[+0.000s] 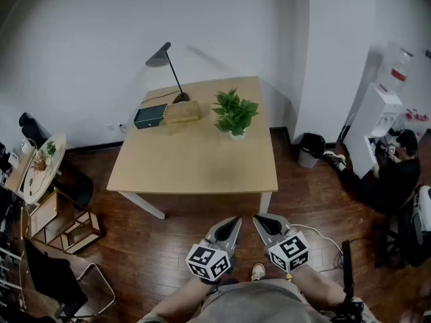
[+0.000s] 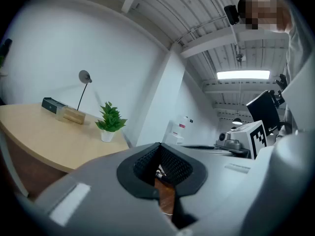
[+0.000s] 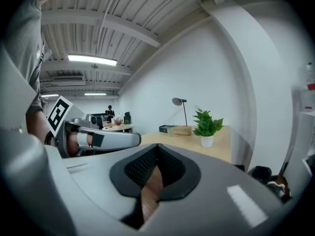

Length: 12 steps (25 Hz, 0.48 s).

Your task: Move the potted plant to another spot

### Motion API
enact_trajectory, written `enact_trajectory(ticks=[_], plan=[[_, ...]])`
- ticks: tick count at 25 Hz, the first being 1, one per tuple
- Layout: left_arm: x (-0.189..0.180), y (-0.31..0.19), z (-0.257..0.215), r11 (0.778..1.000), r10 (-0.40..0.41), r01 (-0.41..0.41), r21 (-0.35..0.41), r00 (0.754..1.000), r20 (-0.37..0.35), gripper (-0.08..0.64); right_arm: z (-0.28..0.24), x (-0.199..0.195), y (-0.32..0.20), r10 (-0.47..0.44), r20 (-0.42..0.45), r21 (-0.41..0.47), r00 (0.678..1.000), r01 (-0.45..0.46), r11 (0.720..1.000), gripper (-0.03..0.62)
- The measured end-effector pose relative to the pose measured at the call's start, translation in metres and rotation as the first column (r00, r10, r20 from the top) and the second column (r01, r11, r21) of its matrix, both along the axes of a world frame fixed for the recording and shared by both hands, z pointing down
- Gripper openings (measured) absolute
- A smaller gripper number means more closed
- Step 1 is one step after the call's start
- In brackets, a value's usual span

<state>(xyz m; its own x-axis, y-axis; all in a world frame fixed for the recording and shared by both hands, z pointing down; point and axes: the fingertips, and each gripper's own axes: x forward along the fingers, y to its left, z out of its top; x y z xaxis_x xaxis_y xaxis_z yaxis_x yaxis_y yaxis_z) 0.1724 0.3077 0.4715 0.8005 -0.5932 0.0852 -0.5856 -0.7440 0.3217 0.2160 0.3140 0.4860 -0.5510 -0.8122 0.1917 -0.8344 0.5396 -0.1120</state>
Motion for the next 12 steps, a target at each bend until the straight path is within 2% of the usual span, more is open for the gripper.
enact_trajectory(ticks=[5, 12], plan=[[0.015, -0.042, -0.004, 1.000, -0.010, 0.010, -0.005, 1.000, 0.009, 0.002, 0.000, 0.019, -0.043, 0.005, 0.009, -0.014, 1.000, -0.005, 1.000, 0.005], [0.016, -0.115, 0.001, 1.000, -0.007, 0.008, -0.020, 1.000, 0.016, 0.002, 0.008, 0.018, -0.110, 0.007, 0.007, -0.045, 1.000, -0.007, 0.999, 0.005]])
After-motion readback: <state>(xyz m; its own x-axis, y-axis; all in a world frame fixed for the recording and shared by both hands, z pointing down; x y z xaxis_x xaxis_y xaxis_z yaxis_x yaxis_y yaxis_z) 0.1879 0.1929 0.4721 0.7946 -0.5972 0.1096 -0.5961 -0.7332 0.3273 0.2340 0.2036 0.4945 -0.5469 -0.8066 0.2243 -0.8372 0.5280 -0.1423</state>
